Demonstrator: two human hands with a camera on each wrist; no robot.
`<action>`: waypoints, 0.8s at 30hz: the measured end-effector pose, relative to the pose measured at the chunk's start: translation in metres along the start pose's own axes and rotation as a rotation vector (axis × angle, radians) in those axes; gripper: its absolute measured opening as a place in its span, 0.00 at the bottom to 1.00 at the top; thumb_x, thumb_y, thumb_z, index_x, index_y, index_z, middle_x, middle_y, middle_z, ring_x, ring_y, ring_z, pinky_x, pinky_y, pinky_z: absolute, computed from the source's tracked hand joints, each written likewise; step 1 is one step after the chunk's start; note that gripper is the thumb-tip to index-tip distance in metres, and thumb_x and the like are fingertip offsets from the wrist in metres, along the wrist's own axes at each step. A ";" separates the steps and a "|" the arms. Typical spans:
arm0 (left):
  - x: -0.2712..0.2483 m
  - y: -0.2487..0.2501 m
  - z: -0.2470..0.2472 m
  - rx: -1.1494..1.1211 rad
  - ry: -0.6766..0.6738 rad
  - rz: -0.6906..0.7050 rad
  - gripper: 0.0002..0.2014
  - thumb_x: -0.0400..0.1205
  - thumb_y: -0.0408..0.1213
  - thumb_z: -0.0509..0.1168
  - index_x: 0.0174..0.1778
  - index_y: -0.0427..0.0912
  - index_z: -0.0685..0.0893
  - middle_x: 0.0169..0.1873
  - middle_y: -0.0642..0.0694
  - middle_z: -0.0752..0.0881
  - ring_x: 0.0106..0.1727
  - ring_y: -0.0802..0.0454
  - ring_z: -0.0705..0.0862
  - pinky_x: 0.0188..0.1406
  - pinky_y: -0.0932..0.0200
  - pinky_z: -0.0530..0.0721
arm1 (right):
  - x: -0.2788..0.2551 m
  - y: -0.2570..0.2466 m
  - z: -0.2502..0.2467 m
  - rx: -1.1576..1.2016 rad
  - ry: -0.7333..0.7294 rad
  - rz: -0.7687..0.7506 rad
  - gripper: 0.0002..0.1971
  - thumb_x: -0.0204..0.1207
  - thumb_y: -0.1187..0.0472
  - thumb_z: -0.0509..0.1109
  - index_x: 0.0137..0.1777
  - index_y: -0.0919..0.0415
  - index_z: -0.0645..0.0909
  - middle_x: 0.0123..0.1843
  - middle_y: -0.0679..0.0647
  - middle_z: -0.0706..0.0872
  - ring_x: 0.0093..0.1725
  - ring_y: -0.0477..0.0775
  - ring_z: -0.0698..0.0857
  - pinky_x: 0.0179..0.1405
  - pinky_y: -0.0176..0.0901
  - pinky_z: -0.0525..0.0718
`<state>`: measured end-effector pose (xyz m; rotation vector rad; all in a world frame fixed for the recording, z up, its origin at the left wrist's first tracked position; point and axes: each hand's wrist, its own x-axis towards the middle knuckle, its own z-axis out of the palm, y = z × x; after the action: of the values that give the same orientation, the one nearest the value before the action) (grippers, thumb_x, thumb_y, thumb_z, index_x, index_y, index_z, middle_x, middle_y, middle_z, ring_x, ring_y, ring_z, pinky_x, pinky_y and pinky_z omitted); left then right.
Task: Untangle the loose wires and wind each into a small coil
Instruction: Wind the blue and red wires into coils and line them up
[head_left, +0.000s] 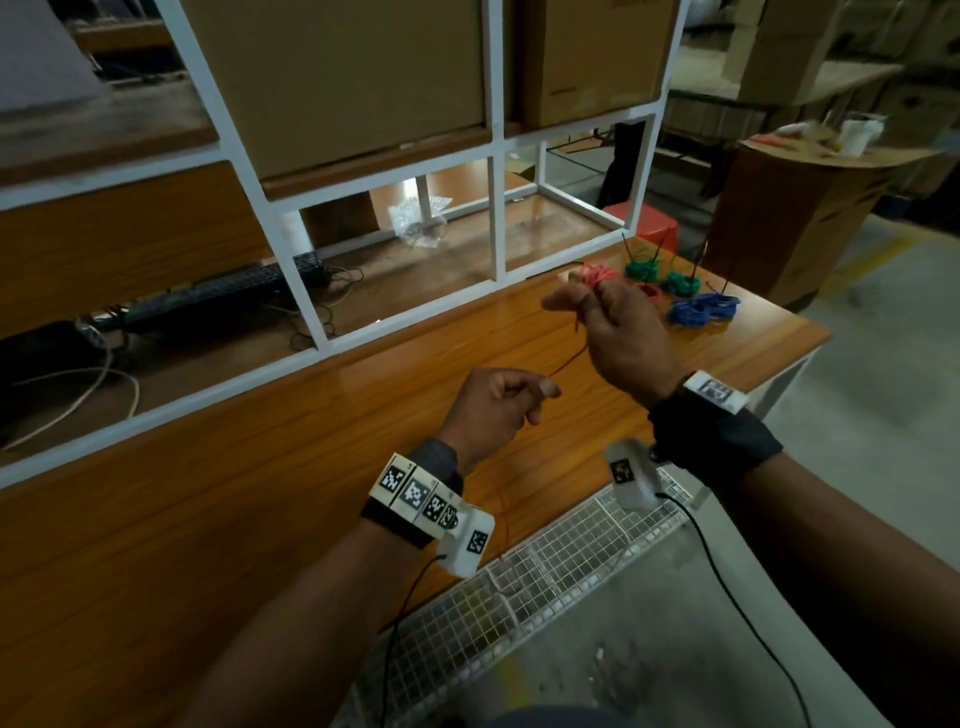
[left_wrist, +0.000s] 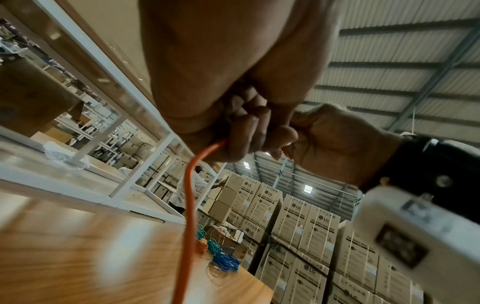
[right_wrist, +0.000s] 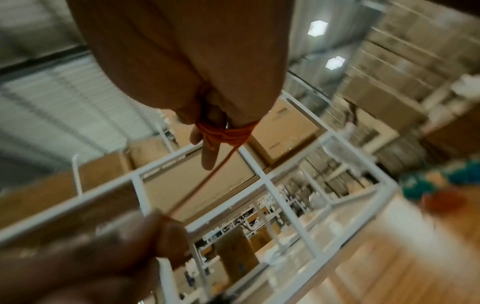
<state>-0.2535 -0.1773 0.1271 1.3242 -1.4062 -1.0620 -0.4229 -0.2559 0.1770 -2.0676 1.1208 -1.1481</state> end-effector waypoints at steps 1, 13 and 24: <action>-0.001 0.001 -0.001 0.034 -0.008 0.015 0.10 0.85 0.41 0.70 0.50 0.38 0.93 0.28 0.45 0.85 0.26 0.58 0.78 0.26 0.64 0.76 | -0.001 0.001 -0.001 -0.154 -0.052 -0.021 0.14 0.92 0.55 0.60 0.55 0.53 0.88 0.51 0.44 0.91 0.48 0.40 0.87 0.49 0.48 0.85; 0.012 0.023 -0.033 0.404 -0.215 0.166 0.07 0.79 0.43 0.76 0.44 0.43 0.91 0.35 0.53 0.90 0.36 0.62 0.86 0.36 0.67 0.81 | -0.029 -0.012 -0.017 -0.210 -1.034 0.265 0.25 0.90 0.40 0.57 0.60 0.57 0.89 0.46 0.46 0.95 0.54 0.45 0.89 0.68 0.51 0.83; 0.007 -0.026 -0.007 -0.318 -0.029 0.136 0.14 0.80 0.22 0.67 0.40 0.45 0.92 0.27 0.50 0.88 0.23 0.56 0.80 0.20 0.60 0.77 | -0.057 -0.024 0.001 1.167 -0.680 0.333 0.17 0.92 0.58 0.53 0.54 0.65 0.82 0.50 0.70 0.83 0.62 0.65 0.87 0.67 0.53 0.84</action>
<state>-0.2406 -0.1855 0.1035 0.9747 -1.2674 -1.1609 -0.4294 -0.1951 0.1701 -1.1041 0.2688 -0.5758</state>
